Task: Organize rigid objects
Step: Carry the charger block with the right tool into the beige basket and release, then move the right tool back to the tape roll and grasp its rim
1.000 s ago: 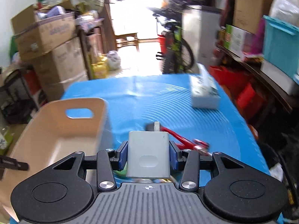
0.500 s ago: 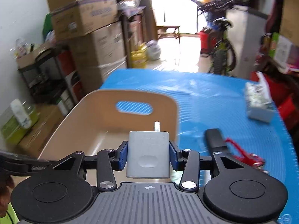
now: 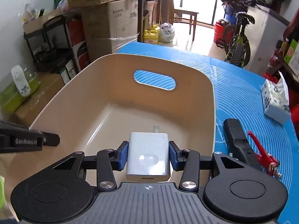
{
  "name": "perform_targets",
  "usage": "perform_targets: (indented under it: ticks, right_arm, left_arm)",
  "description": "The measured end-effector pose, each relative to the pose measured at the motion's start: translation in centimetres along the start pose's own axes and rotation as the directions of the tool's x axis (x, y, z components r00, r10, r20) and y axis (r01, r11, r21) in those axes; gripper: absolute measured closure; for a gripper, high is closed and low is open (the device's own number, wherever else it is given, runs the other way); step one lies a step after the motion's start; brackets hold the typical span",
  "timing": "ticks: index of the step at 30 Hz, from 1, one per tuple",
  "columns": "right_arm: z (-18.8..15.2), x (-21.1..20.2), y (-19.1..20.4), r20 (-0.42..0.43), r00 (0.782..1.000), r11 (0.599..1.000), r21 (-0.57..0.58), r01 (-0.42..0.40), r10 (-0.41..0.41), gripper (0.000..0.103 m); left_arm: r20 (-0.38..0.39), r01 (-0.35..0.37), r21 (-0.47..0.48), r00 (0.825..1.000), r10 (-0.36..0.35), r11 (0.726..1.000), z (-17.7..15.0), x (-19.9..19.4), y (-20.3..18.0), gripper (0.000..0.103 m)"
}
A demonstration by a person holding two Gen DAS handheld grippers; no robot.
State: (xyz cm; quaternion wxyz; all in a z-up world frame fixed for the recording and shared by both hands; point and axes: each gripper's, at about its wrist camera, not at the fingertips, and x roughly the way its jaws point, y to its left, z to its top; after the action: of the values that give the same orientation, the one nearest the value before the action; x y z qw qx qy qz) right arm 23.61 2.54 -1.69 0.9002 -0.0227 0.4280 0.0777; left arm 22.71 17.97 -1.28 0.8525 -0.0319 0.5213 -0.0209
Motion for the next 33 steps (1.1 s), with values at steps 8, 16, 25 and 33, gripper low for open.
perform_targets:
  ticks: [8, 16, 25, 33]
  right_arm:
    - [0.0, -0.7, 1.2, 0.024, 1.000, 0.999, -0.031, -0.016, 0.017, 0.052]
    - [0.2, 1.2, 2.8, -0.070, 0.996, 0.996, -0.066, -0.066, 0.061, 0.052]
    - [0.1, 4.5, 2.6, -0.268, 0.960, 0.996, -0.027, -0.090, 0.080, 0.052]
    - [-0.1, 3.9, 1.9, -0.261, 0.963, 0.998, -0.002, -0.071, 0.068, 0.037]
  left_arm:
    - [0.000, 0.001, 0.001, 1.000, -0.001, 1.000, 0.0, 0.0, 0.0, 0.098]
    - [-0.002, 0.001, 0.002, 1.000, -0.001, 1.000, 0.0, 0.0, 0.0, 0.099]
    - [-0.003, 0.002, 0.001, 1.000, -0.002, 1.000, 0.0, 0.0, -0.1, 0.099]
    - [-0.005, 0.003, 0.003, 1.000, -0.003, 1.000, -0.1, 0.0, -0.1, 0.099]
